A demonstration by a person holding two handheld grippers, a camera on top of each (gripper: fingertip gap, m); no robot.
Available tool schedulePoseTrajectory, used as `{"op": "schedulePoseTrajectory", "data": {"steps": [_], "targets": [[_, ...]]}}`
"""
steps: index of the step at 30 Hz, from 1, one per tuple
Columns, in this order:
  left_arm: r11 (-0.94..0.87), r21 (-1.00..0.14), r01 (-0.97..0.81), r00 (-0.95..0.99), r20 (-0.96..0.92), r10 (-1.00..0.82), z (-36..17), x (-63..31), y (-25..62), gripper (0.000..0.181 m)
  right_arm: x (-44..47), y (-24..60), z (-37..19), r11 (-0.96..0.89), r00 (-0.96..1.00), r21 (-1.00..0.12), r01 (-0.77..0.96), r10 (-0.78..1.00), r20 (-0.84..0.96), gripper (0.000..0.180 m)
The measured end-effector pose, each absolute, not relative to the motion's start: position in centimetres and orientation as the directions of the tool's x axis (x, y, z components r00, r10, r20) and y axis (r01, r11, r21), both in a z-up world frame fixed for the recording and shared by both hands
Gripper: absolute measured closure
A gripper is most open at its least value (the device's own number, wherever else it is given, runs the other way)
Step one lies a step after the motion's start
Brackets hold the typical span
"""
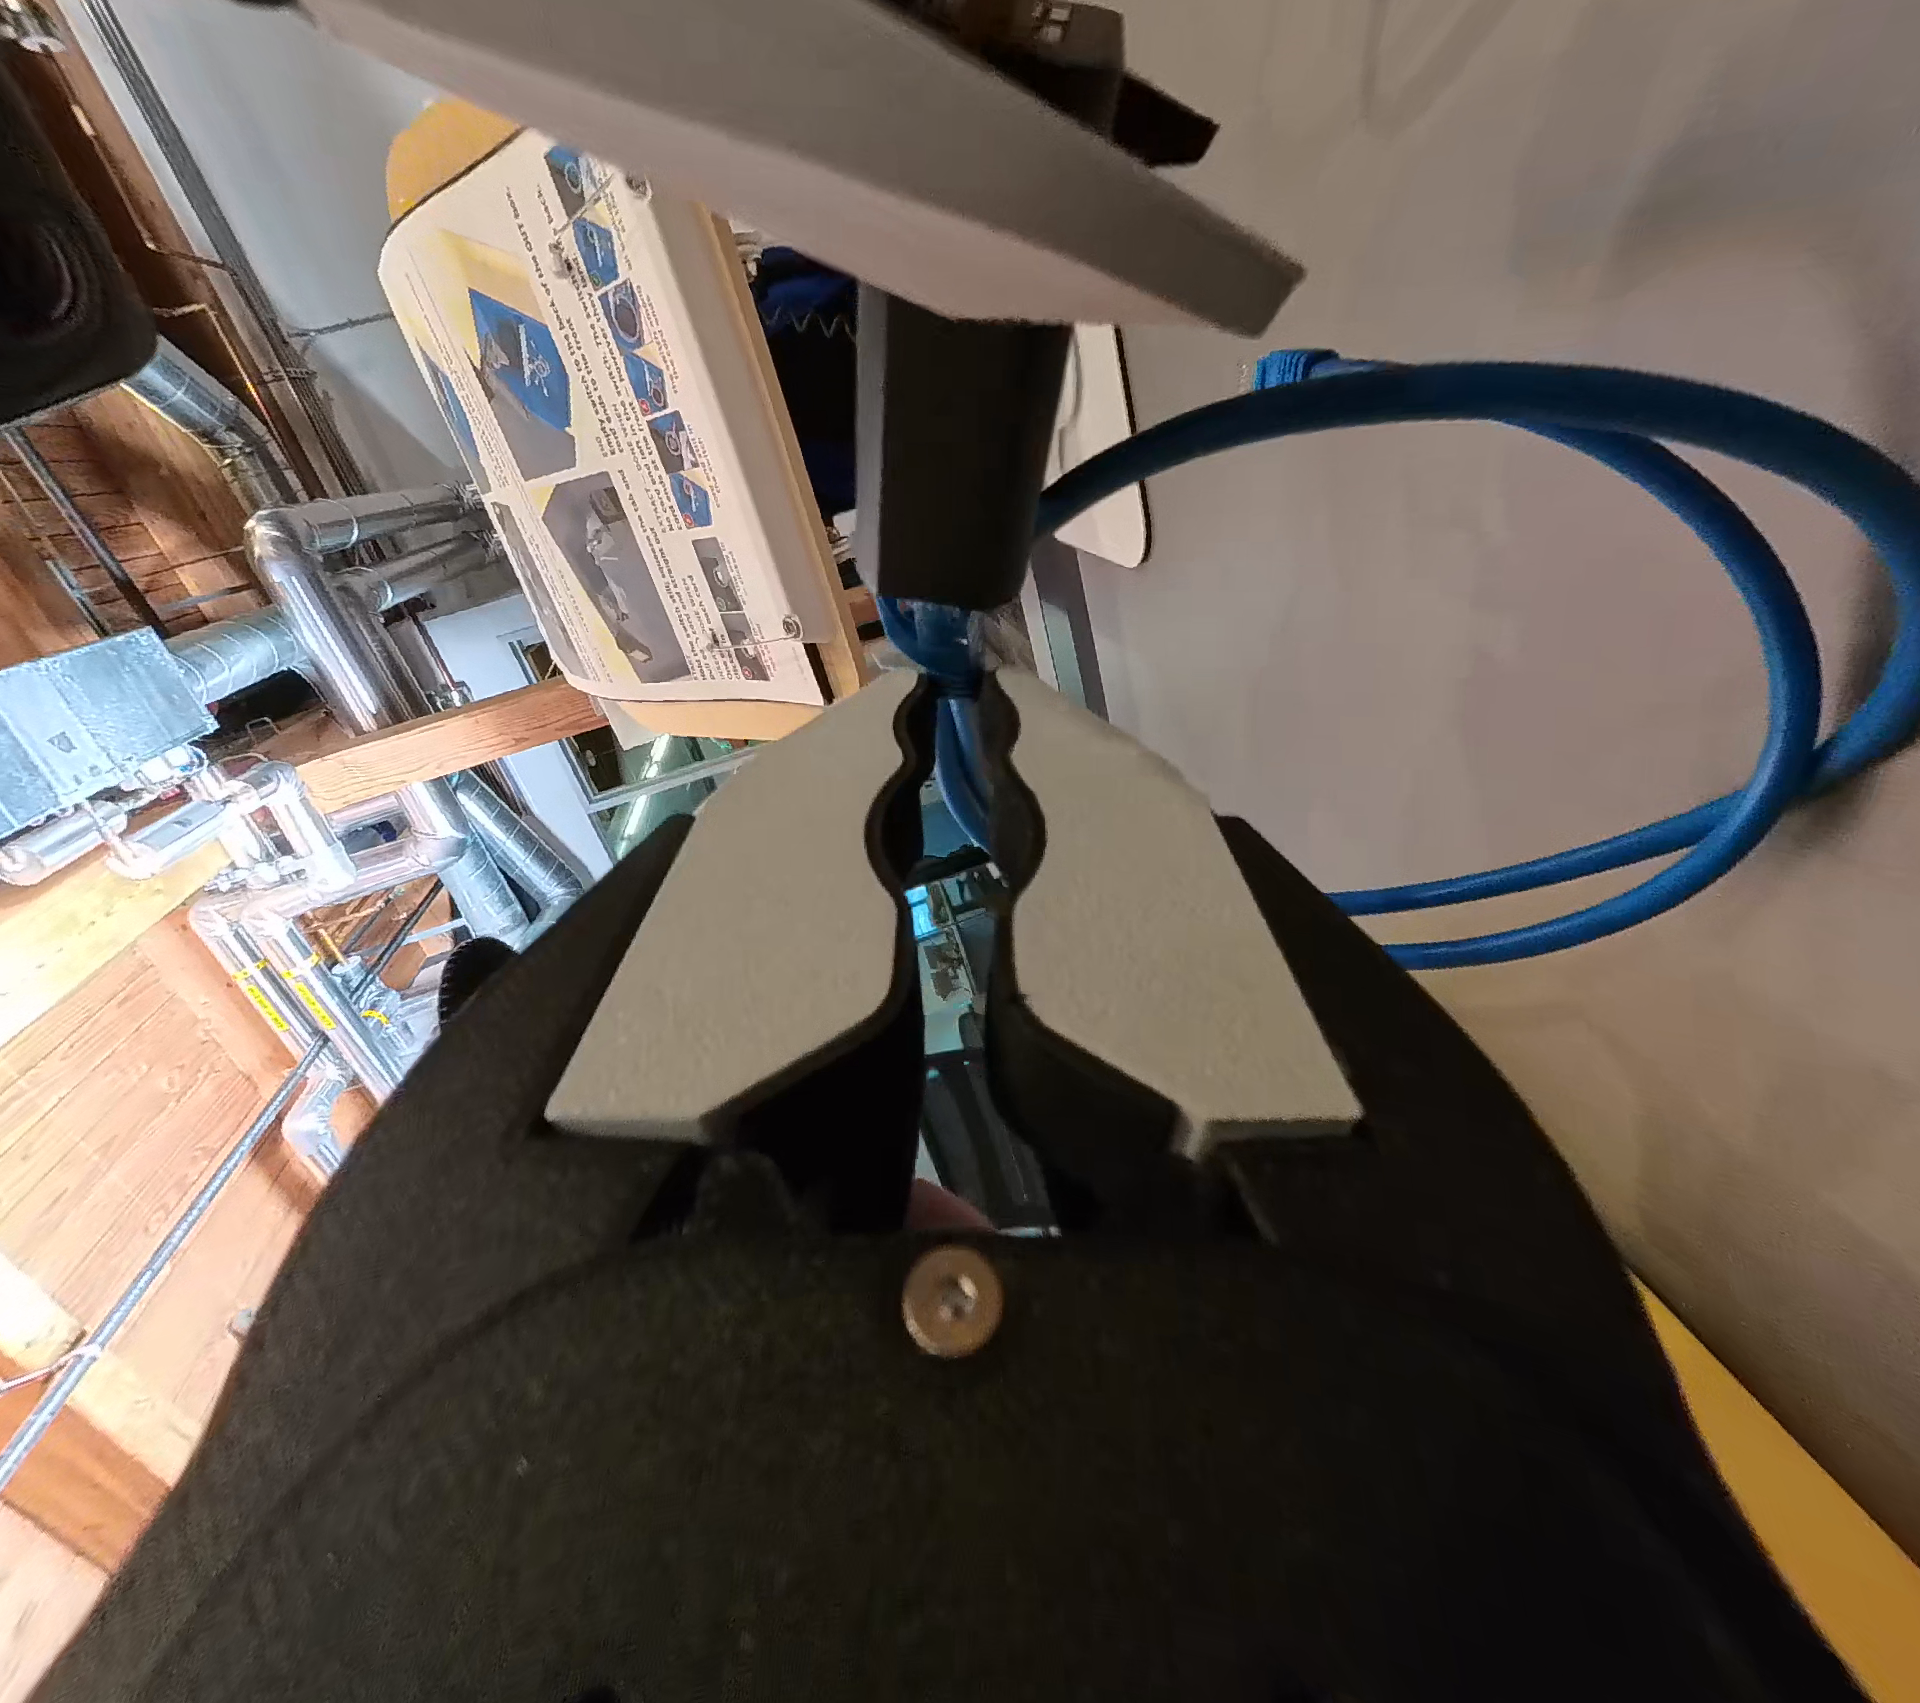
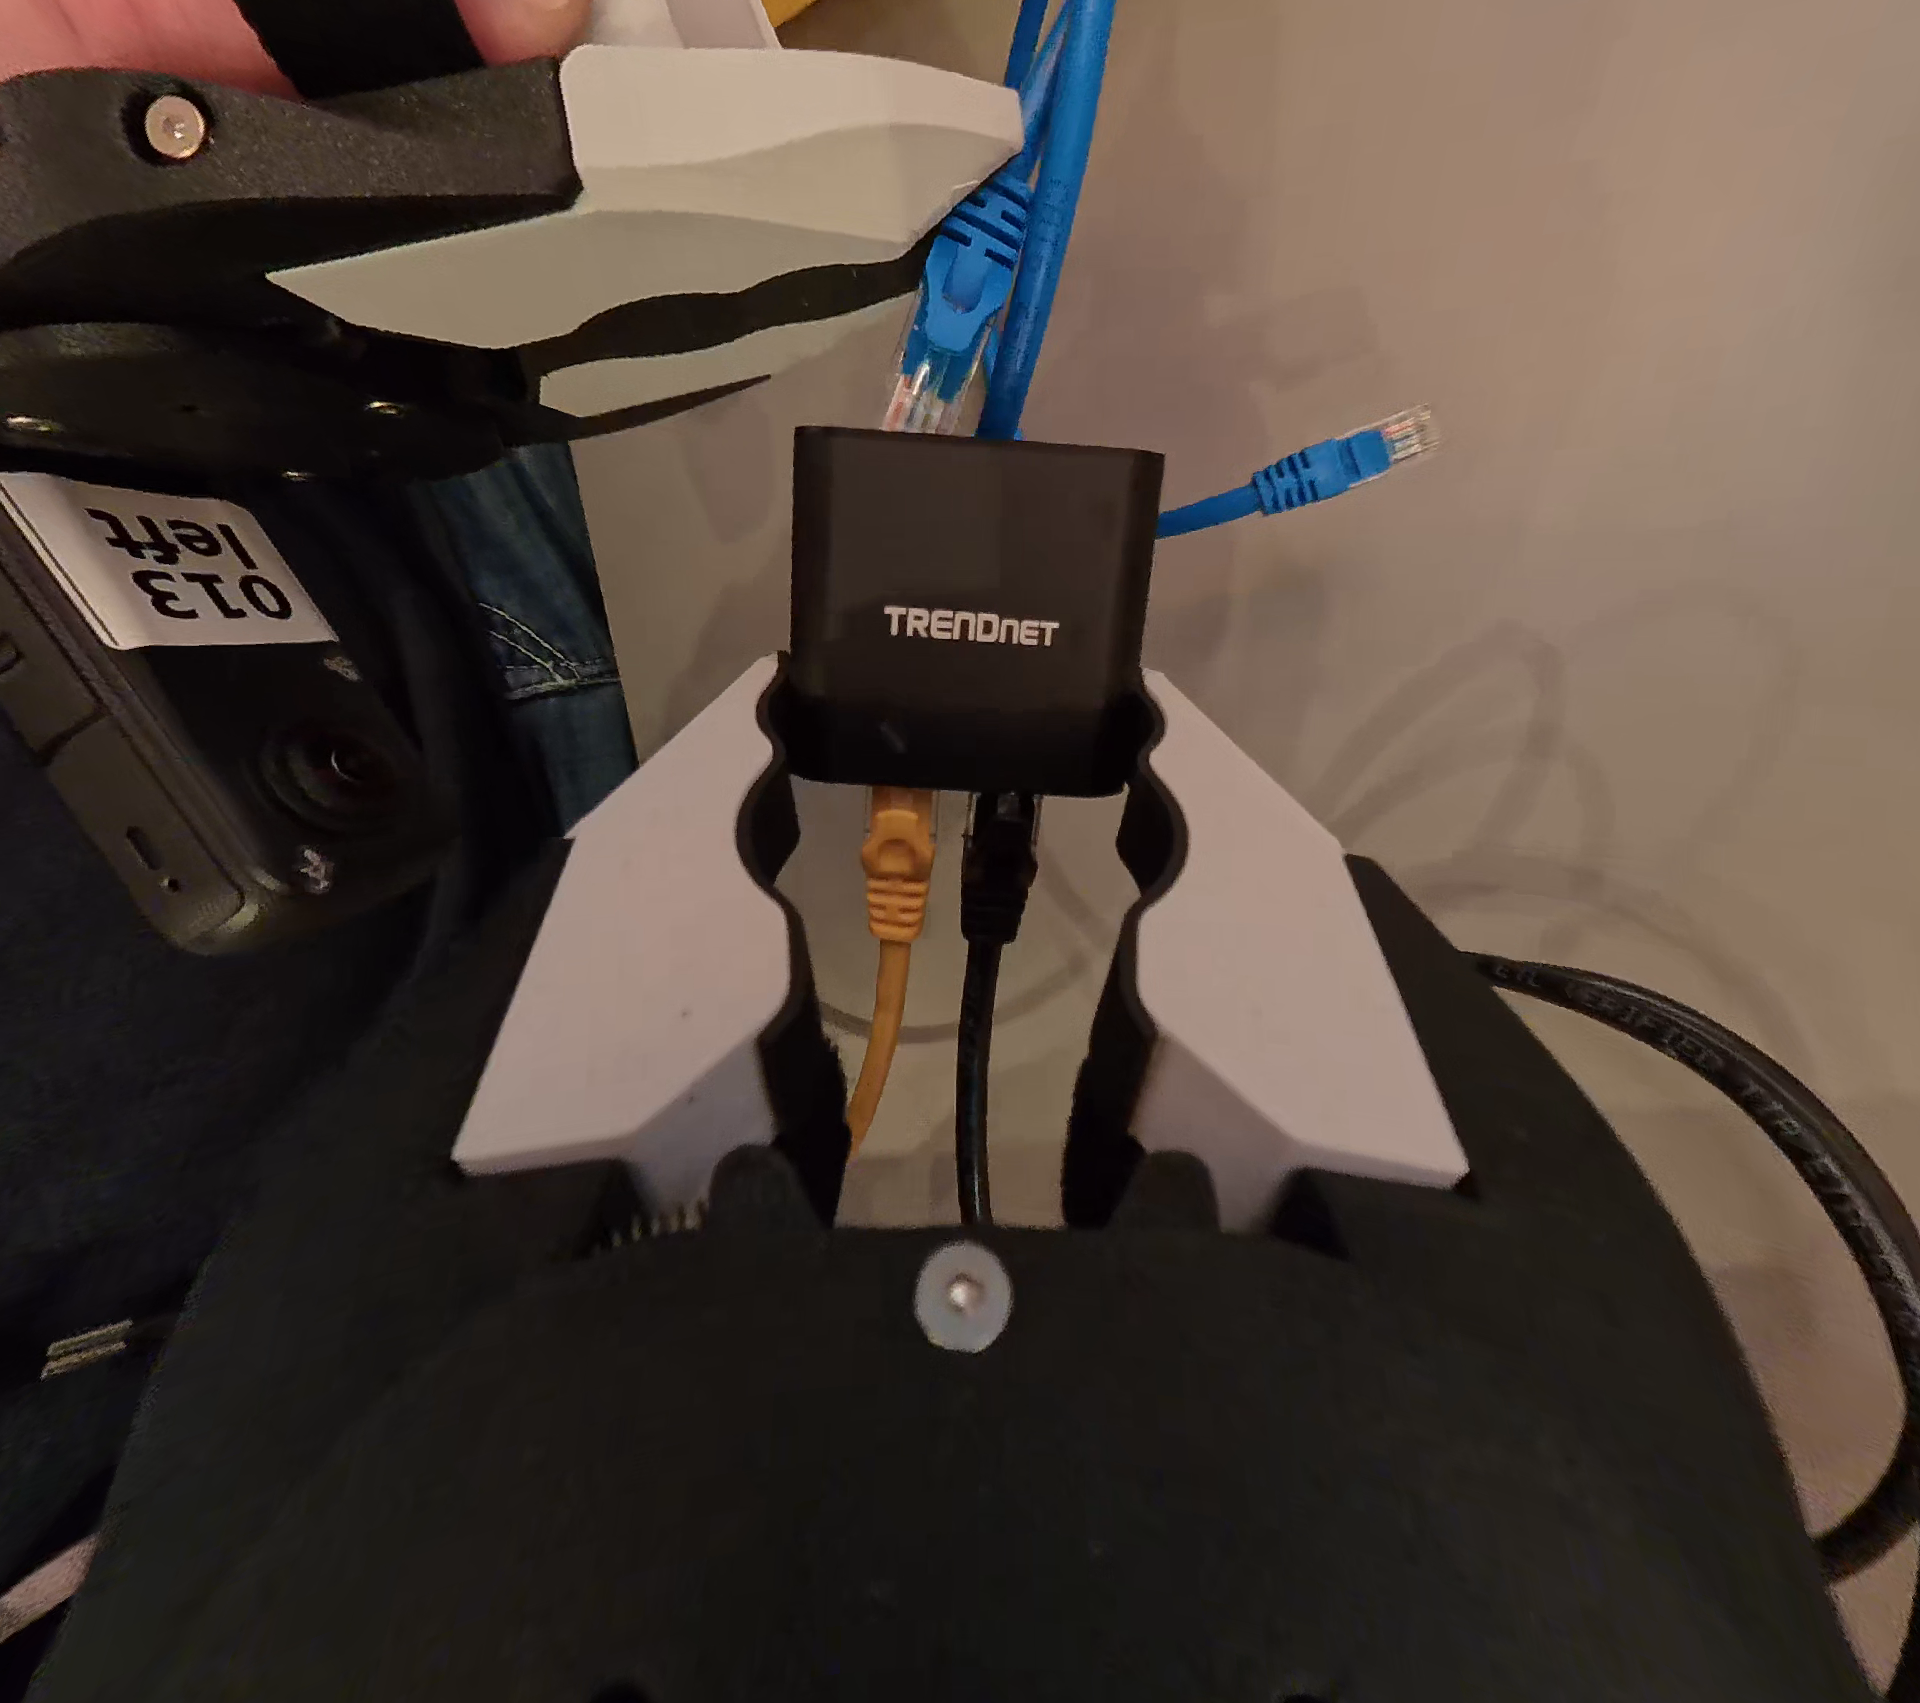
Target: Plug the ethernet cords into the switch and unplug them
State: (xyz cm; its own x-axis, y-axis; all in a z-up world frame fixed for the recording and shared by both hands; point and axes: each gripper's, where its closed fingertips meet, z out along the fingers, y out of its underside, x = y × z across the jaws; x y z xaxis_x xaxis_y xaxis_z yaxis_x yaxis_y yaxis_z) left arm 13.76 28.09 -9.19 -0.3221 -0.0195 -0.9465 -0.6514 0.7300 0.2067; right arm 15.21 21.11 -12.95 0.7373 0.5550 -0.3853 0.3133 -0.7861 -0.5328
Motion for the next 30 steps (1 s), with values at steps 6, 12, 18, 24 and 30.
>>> {"op": "schedulePoseTrajectory", "data": {"steps": [6, 12, 18, 24, 30], "targets": [[0.719, 0.227, -0.657, -0.339, -0.941, -0.013, -9.5, 14.0, 28.5, 0.173, 15.1, 21.3, -13.2, -0.8, 0.738, -0.537, 0.268, 0.529, -0.419, 0.119], [0.711, 0.225, -0.666, -0.337, -0.941, -0.018, -9.6, 14.4, 28.7, 0.174, 15.3, 21.5, -13.3, -0.812, 0.754, -0.539, 0.225, 0.496, -0.432, 0.119], [0.699, 0.231, -0.677, -0.34, -0.94, -0.018, -9.8, 14.5, 28.5, 0.174, 15.8, 21.8, -13.8, -0.829, 0.771, -0.535, 0.167, 0.448, -0.454, 0.119], [0.717, 0.224, -0.661, -0.34, -0.94, -0.02, -9.9, 14.6, 28.2, 0.175, 16.0, 21.9, -14.0, -0.815, 0.781, -0.545, 0.2, 0.468, -0.414, 0.12], [0.716, 0.196, -0.67, -0.288, -0.958, -0.008, -8.5, 15.0, 27.6, 0.176, 15.8, 22.1, -14.5, -0.808, 0.793, -0.533, 0.252, 0.488, -0.365, 0.12]]}}
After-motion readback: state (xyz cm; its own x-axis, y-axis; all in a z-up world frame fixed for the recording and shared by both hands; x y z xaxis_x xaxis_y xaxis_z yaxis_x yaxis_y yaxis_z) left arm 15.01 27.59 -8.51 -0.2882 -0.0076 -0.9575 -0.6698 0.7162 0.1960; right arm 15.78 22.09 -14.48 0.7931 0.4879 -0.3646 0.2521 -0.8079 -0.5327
